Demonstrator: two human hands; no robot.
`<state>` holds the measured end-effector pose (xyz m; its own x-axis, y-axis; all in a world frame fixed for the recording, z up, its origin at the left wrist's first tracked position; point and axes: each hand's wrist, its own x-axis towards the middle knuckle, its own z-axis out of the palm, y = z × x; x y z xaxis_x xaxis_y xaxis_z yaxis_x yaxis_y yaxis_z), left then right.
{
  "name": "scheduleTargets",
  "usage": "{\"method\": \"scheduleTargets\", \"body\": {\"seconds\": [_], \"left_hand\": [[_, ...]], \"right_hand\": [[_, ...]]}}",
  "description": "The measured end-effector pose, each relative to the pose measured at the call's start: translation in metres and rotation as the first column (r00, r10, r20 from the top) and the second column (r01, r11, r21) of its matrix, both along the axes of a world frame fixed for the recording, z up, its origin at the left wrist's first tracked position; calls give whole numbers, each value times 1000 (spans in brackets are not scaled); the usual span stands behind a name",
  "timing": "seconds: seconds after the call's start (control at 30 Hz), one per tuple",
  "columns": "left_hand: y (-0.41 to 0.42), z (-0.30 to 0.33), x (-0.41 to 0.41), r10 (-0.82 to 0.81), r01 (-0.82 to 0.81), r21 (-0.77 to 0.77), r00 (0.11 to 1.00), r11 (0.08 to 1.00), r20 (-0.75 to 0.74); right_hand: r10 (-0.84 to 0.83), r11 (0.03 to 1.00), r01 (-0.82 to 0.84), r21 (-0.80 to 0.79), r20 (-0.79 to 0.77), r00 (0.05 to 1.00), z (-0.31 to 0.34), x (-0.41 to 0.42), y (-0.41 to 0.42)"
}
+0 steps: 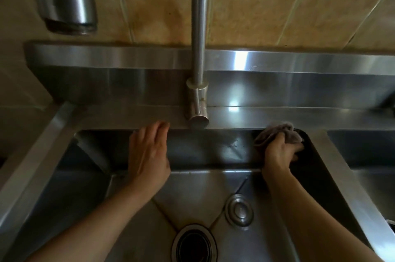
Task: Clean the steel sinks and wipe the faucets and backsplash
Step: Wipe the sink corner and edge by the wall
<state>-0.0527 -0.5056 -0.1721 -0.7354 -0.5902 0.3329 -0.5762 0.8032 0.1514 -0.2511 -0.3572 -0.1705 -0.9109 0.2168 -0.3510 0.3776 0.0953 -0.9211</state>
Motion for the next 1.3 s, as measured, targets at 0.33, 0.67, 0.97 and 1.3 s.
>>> {"method": "scheduleTargets", "body": {"seconds": [0.33, 0.67, 0.97, 1.3], "left_hand": [[-27, -7, 15, -134, 135, 11, 989, 991, -56], [-23, -14, 15, -134, 136, 22, 987, 990, -83], [-25, -23, 11, -137, 133, -43, 981, 990, -138], [-24, -26, 9, -103, 95, -61, 985, 994, -135]], "right_hand": [[435, 900, -435, -4, -32, 900, -12, 140, -115], [117, 981, -117, 156, 11, 993, -26, 32, -38], [-7, 1000, 11, -27, 135, 991, -43, 45, -60], [270, 954, -239, -179, 176, 947, -82, 90, -101]]}}
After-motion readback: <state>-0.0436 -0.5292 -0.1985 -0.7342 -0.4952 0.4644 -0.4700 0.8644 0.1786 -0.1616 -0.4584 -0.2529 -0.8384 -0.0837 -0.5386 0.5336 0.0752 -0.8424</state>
